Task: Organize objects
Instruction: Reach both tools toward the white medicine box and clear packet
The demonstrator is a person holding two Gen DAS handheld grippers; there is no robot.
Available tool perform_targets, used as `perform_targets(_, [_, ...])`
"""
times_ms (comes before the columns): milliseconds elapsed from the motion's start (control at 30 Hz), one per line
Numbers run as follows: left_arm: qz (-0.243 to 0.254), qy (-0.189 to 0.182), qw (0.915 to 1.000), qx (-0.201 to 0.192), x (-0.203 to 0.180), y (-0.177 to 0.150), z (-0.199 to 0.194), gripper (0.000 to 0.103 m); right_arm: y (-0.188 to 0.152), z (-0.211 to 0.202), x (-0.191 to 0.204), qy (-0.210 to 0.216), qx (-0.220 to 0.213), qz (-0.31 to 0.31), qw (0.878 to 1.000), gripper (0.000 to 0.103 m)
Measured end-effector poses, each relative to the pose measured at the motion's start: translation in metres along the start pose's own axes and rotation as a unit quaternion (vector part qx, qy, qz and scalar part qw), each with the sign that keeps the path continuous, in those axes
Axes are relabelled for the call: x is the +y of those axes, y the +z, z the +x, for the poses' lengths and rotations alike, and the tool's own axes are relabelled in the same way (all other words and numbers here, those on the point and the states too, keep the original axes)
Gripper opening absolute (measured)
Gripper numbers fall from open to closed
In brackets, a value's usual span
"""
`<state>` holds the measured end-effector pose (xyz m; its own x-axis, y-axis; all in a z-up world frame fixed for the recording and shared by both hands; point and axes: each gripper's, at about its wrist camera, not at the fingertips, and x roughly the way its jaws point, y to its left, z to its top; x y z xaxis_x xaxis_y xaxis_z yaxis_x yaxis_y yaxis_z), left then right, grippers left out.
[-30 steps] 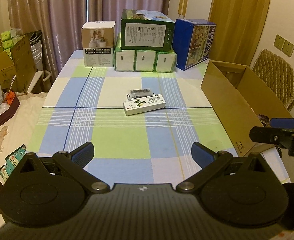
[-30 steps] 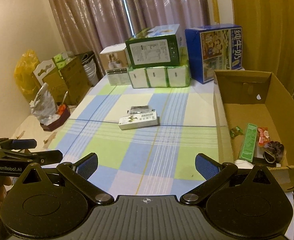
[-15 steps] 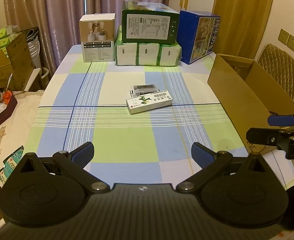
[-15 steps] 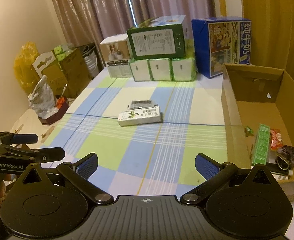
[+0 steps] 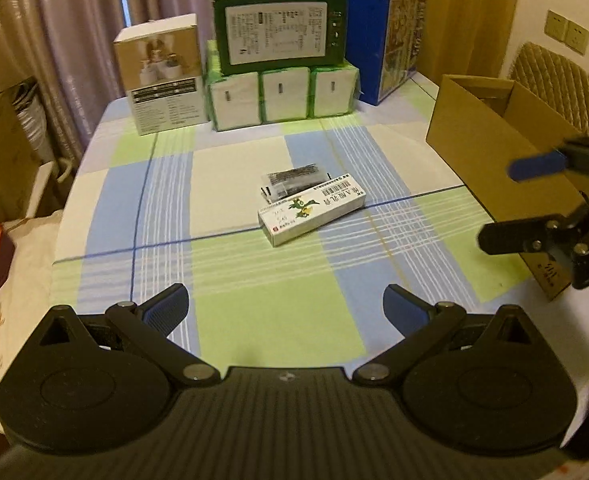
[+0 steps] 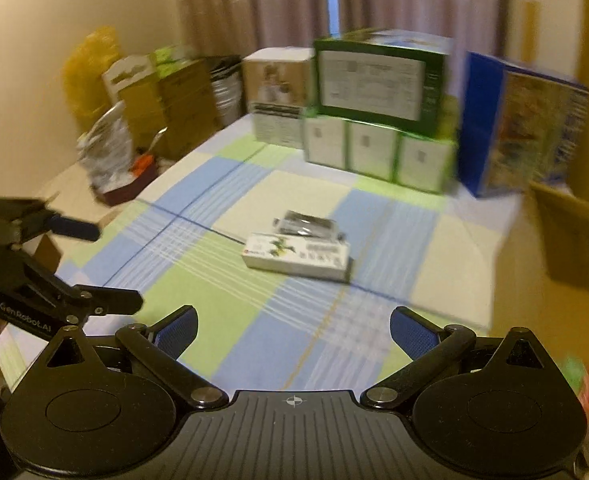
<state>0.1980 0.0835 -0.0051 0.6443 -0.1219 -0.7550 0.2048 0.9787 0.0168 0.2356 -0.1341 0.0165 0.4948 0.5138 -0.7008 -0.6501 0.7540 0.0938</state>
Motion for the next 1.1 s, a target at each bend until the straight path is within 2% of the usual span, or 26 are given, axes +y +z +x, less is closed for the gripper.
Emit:
perform_targets(133, [0.025,-0.019,0.9995,0.004,0.017,0.009,0.023,0.102,0.017,0.033,-0.004,0.037,0.018,-0.048,0.998,0.091])
perform_targets(367, [0.069,-0.021,0.9972,0.02,0.038,0.018,0.063,0.102,0.031,0.099,-0.006,0.063,0.056,-0.154,0.984,0.081])
perform_targets(567, [0.074,-0.029,0.9966,0.021,0.051,0.02,0.089,0.102,0.034,0.149,-0.009,0.07,0.069,-0.207,0.973,0.076])
perform_targets(767, [0.079,-0.032,0.9961,0.021,0.06,0.022,0.108,0.102,0.039,0.181,-0.005,0.061,0.072,-0.269,0.959,0.075])
perform_targets(933, [0.063,-0.032,0.9973,0.023,0.068,0.021,0.116,0.102,0.04,0.2,-0.002,0.061,0.089,-0.3,0.948,0.073])
perform_targets(1033, [0.059,-0.032,0.9975,0.025,0.07,0.017,0.116,0.102,0.038,0.202,-0.002,0.055,0.1,-0.306,0.945,0.06])
perform_targets(1100, [0.058,-0.033,0.9975,0.024,0.069,0.015,0.116,0.102,0.033,0.195,-0.002,0.053,0.103,-0.301,0.946,0.047])
